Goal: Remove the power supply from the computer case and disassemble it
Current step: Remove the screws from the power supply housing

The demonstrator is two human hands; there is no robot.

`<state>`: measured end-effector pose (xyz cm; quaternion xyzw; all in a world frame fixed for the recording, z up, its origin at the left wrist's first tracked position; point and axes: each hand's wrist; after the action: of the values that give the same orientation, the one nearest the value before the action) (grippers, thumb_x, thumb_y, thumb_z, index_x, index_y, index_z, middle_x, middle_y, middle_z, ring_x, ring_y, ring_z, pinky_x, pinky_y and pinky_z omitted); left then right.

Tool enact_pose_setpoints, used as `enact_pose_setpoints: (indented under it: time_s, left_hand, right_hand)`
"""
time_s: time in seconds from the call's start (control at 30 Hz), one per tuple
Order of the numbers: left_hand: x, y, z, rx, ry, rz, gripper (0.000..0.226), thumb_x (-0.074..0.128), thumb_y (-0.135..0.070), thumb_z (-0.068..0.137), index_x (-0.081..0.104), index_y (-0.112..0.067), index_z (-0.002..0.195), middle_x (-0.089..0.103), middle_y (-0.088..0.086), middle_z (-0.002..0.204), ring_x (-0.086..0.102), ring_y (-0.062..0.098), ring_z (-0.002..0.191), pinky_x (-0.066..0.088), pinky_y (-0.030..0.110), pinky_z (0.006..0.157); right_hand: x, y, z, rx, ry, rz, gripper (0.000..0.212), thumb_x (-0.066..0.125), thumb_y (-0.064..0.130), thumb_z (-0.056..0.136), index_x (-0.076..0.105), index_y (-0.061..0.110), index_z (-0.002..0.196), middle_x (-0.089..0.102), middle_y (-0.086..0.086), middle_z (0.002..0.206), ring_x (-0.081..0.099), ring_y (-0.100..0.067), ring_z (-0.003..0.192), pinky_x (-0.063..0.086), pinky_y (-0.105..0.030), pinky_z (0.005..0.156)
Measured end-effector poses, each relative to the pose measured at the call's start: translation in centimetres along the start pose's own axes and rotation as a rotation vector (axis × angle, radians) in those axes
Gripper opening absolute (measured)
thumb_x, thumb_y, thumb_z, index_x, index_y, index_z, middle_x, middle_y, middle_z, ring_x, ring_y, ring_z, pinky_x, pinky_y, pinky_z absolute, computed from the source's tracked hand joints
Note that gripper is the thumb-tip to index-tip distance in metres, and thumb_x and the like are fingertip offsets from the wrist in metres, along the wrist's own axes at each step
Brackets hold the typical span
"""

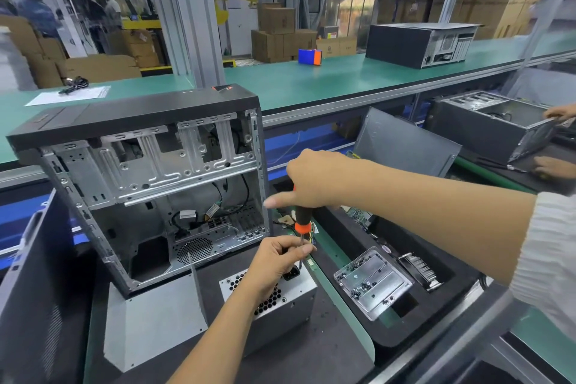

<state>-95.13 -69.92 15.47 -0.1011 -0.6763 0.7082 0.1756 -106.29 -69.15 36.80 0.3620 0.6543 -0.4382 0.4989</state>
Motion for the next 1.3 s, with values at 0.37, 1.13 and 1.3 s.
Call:
enact_pose_setpoints:
  time_s: [0.37,1.13,1.3]
  left_hand:
    - [0.0,0.1,0.0,0.005,0.000,-0.016,0.021,0.077,-0.033,0.079,0.077,-0.013,0.087,0.027,-0.003,0.055,0.018,0.010,0.049,0.026,0.011,0.047]
    - [0.2,-0.5,-0.2,0.004,0.002,0.008,0.021,0.076,-0.031,0.079,0.075,-0.011,0.085,0.028,-0.002,0.055,0.021,0.010,0.048,0.028,0.012,0.047]
    - [0.2,-0.5,-0.3,-0.008,-0.001,0.005,0.024,0.078,-0.032,0.078,0.075,-0.011,0.087,0.028,-0.004,0.053,0.020,0.010,0.048,0.028,0.012,0.048]
  right_hand:
    - [-0.9,-0.6,-0.1,-0.026,0.168,0.093,0.056,0.056,0.066,0.082,0.045,0.014,0.101,0.052,-0.001,0.081,0.057,-0.018,0.055,0.048,-0.028,0.055]
    - [-1.4,-0.5,-0.1,-0.090,0.257,0.181,0.038,0.064,0.043,0.087,0.044,0.021,0.110,0.049,0.003,0.080,0.060,-0.016,0.059,0.053,-0.030,0.059]
    - [0.3,-0.2,0.1,-0.036,0.090,0.147,0.029,0.056,0.039,0.094,0.047,0.011,0.097,0.059,-0.005,0.074,0.063,-0.023,0.052,0.055,-0.031,0.059]
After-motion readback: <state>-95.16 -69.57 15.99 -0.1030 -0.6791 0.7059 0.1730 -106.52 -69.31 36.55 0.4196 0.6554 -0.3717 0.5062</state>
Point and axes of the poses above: each hand's wrist, its own z-axis towards the middle knuckle, its own x-axis out of the palm, y = z × x
